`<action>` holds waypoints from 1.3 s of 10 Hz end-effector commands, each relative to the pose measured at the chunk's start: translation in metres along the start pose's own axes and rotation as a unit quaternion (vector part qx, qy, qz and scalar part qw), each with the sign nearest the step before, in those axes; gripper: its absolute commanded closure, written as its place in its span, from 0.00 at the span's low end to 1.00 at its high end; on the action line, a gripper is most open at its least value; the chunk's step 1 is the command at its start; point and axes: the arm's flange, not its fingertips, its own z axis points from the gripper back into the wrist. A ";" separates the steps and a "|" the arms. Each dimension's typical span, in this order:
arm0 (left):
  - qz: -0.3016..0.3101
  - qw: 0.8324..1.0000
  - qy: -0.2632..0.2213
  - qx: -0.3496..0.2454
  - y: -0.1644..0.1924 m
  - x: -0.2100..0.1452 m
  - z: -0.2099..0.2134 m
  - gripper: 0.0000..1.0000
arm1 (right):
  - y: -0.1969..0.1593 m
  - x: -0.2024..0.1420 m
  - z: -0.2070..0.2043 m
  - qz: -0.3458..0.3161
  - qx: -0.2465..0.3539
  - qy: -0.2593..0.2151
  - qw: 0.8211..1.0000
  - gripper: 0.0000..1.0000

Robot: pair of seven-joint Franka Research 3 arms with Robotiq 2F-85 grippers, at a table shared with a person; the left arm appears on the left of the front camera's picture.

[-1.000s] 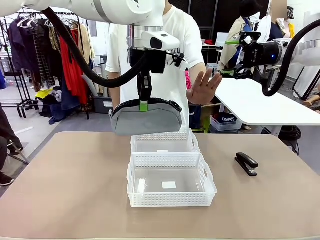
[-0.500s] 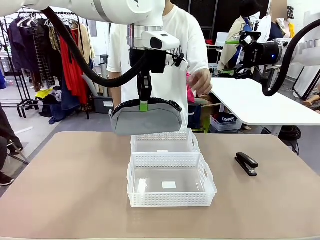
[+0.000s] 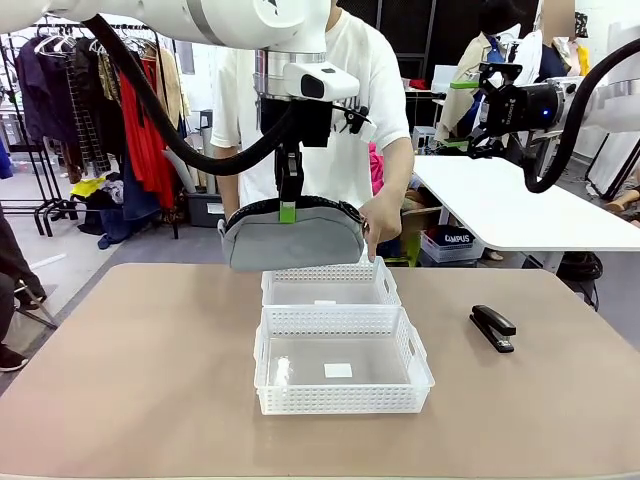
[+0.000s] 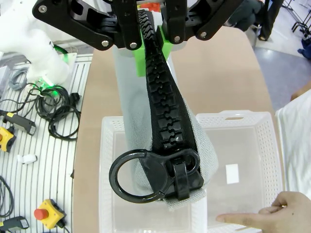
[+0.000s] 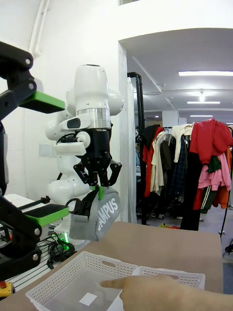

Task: Distribute items into two baskets.
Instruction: Place the picked Pencil pouch into the Organizing basket as instructed by the person.

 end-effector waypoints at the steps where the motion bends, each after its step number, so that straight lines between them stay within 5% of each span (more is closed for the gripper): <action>1: 0.000 1.000 0.000 0.007 -0.001 -0.001 0.001 1.00 | 0.002 -0.001 0.000 0.002 0.001 0.000 1.000 0.00; 13: -0.016 1.000 0.016 -0.007 -0.004 0.005 -0.001 1.00 | 0.002 -0.001 0.000 0.002 0.001 0.000 1.000 0.00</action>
